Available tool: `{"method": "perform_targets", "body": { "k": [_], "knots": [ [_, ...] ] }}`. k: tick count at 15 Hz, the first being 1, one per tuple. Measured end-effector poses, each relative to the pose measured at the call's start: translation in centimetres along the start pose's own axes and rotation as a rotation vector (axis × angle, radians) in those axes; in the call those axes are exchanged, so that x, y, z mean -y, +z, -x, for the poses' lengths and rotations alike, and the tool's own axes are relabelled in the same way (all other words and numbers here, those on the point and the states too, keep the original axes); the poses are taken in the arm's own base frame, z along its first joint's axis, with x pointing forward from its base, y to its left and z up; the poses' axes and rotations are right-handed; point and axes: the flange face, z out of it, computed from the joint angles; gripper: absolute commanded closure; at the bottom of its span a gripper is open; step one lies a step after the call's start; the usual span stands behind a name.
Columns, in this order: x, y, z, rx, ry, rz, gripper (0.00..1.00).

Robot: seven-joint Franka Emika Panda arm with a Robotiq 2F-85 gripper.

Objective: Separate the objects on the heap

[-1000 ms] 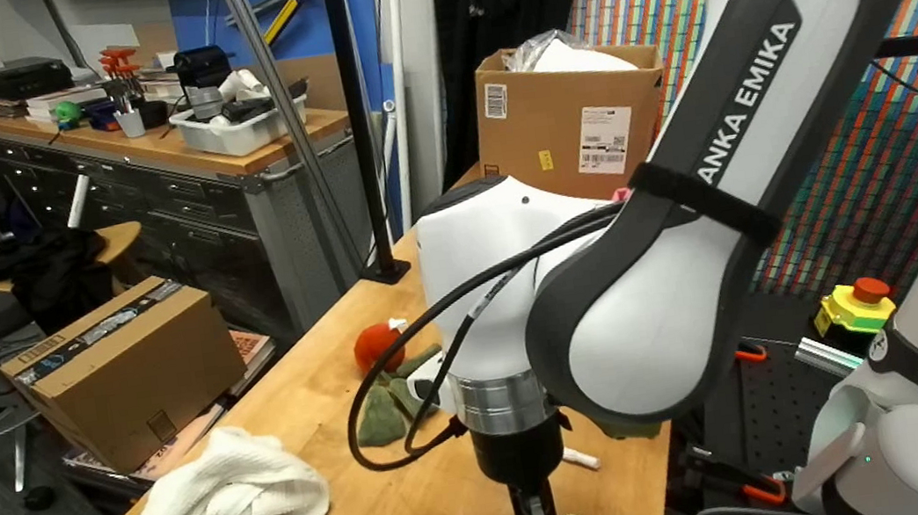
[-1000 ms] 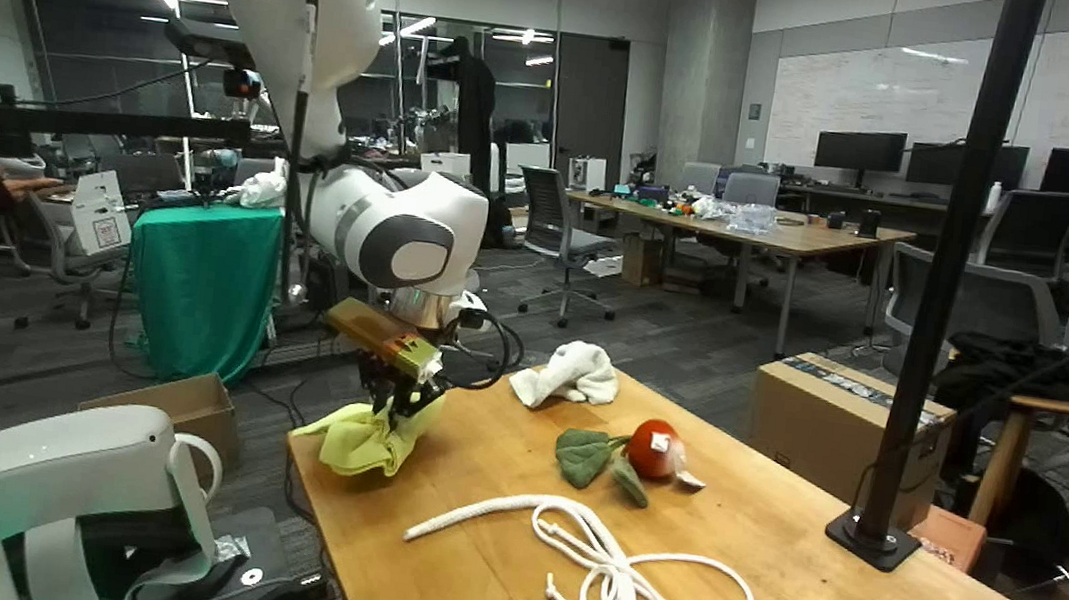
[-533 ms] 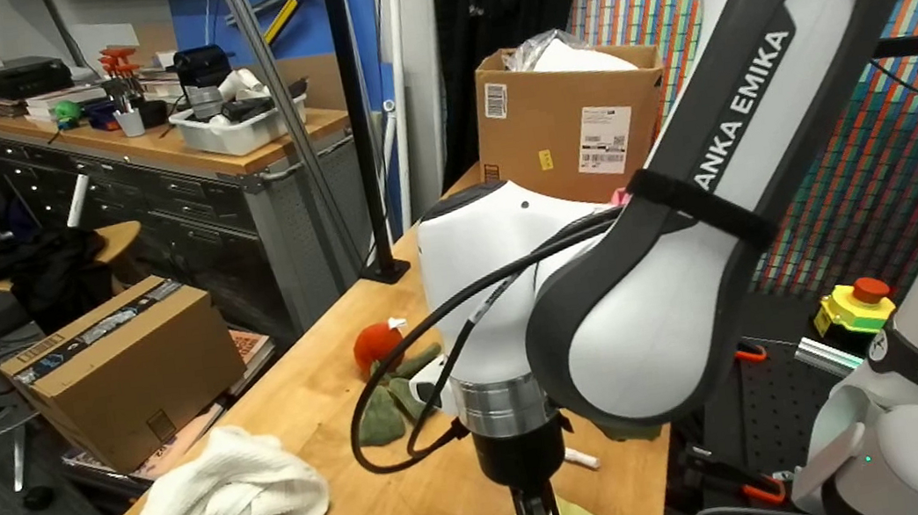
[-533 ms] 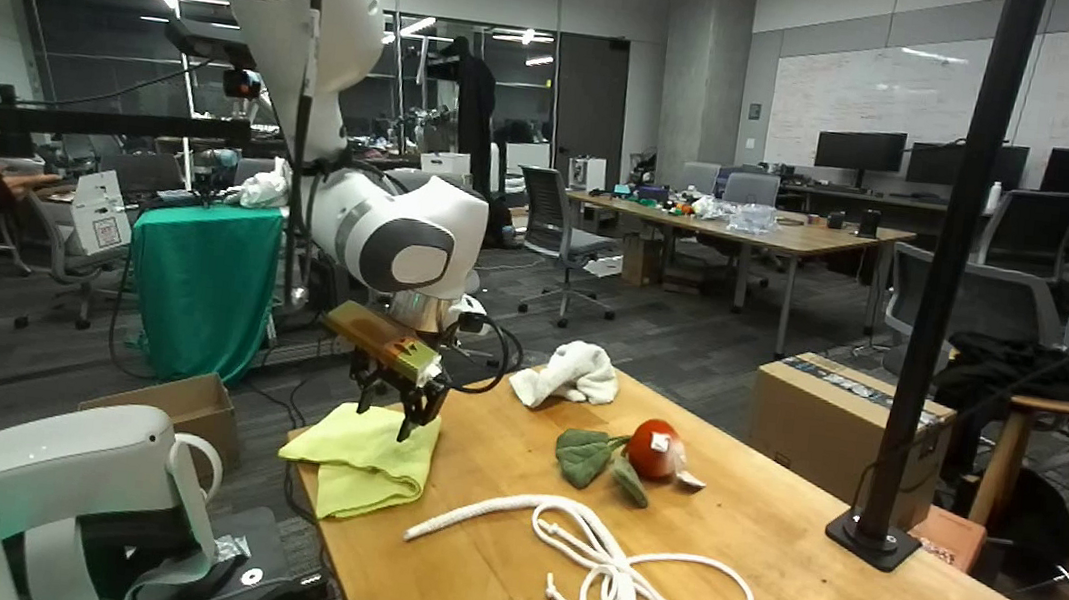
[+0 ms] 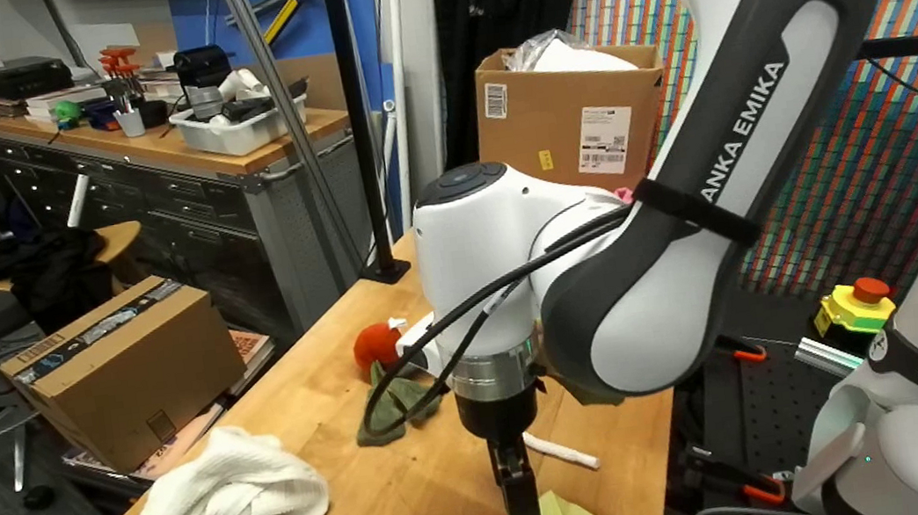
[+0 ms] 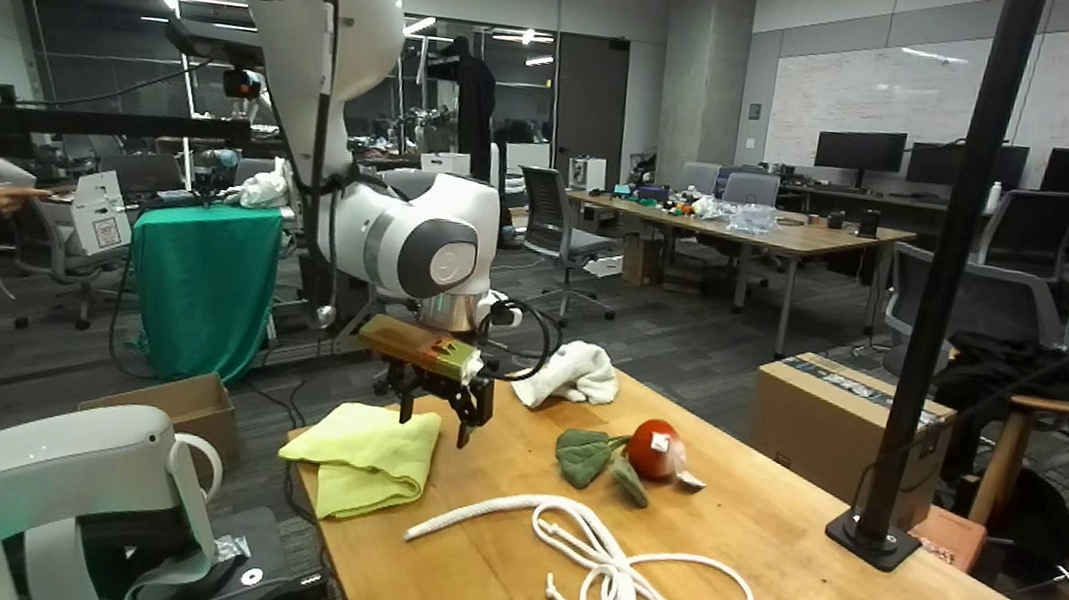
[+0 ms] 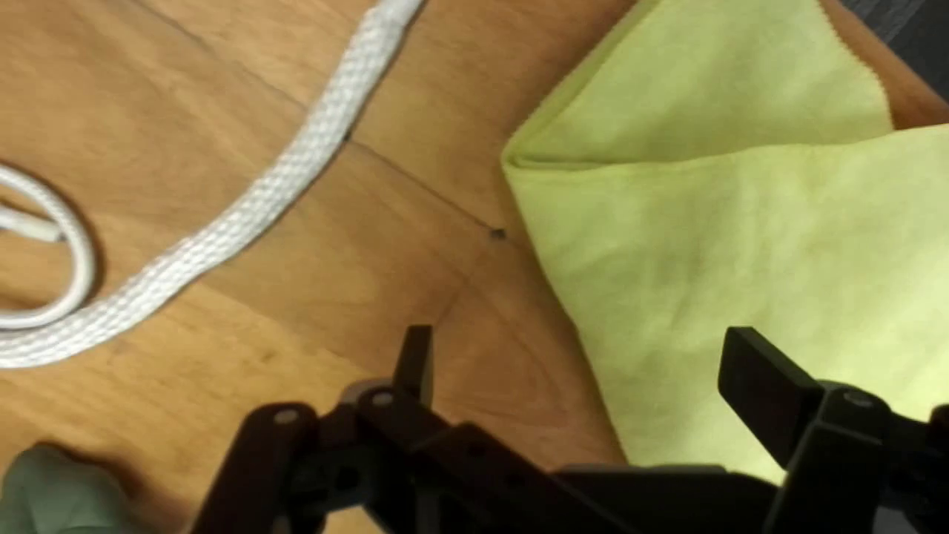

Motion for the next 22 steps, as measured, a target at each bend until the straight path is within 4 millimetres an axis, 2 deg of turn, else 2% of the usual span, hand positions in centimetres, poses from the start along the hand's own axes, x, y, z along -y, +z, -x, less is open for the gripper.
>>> {"method": "perform_targets", "body": {
  "k": [6, 15, 19, 22],
  "knots": [
    [-5.5, -0.5, 0.5, -0.016, 0.063, 0.129, 0.0],
    [-12.5, -1.3, 1.0, -0.07, 0.244, 0.236, 0.0],
    [-15.8, -0.7, 1.3, -0.089, 0.382, 0.265, 0.0],
    [-17.5, 0.2, 1.7, -0.078, 0.453, 0.291, 0.0]
  ]
}}
